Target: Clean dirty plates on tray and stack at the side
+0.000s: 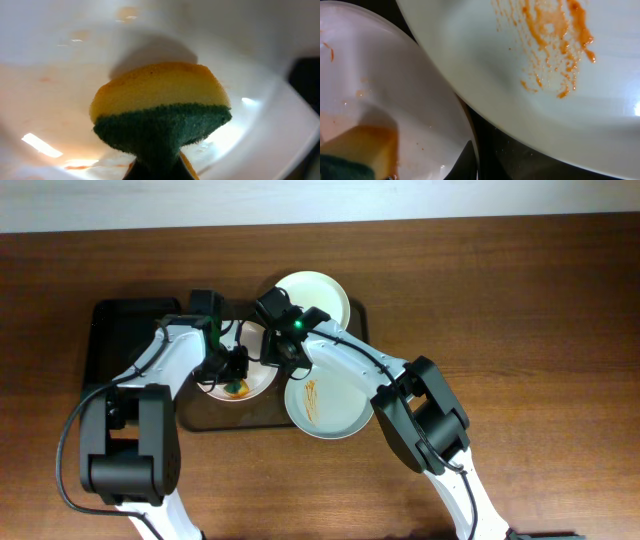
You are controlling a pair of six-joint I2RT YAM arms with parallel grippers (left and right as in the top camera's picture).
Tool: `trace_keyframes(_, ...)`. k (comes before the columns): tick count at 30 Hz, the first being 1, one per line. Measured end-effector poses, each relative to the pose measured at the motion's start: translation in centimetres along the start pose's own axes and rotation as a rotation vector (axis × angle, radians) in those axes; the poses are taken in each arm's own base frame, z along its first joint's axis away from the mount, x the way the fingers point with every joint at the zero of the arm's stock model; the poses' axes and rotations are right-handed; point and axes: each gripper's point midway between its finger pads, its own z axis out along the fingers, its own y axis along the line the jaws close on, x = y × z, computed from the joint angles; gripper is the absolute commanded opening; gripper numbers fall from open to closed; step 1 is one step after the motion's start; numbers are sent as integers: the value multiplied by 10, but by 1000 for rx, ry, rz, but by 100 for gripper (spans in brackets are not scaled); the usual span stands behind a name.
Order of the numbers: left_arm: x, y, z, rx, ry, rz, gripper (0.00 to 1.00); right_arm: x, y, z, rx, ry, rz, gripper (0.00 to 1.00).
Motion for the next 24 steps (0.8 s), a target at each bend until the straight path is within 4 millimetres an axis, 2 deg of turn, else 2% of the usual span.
trace_keyframes(4, -14, 13, -1, 15, -56, -17, 1, 0, 1, 0, -2, -2, 1, 4)
trace_keyframes(8, -24, 35, -3, -110, -102, -49, 1, 0, 1, 0, -2, -2, 2, 4)
trace_keyframes(13, -34, 74, -13, -339, -179, -203, 1, 0, 0, 0, -2, -1, -3, 4)
trace_keyframes(16, -42, 80, -20, -377, -211, -239, 1, 0, 0, 0, -1, -1, -3, 4)
trace_keyframes(19, -96, 78, -63, -398, -373, -266, 1, 0, 0, 0, 0, 1, -3, 4)
trace_keyframes(21, -132, 65, -99, -383, -493, -261, 1, 0, 0, 0, 2, 2, -2, 4)
trace_keyframes(23, -152, 49, -130, -353, -551, -249, 1, 1, -1, 0, 3, 3, -9, 4)
trace_keyframes(24, -154, 45, -137, -343, -556, -246, 1, 1, -1, 0, 4, 5, -20, 4)
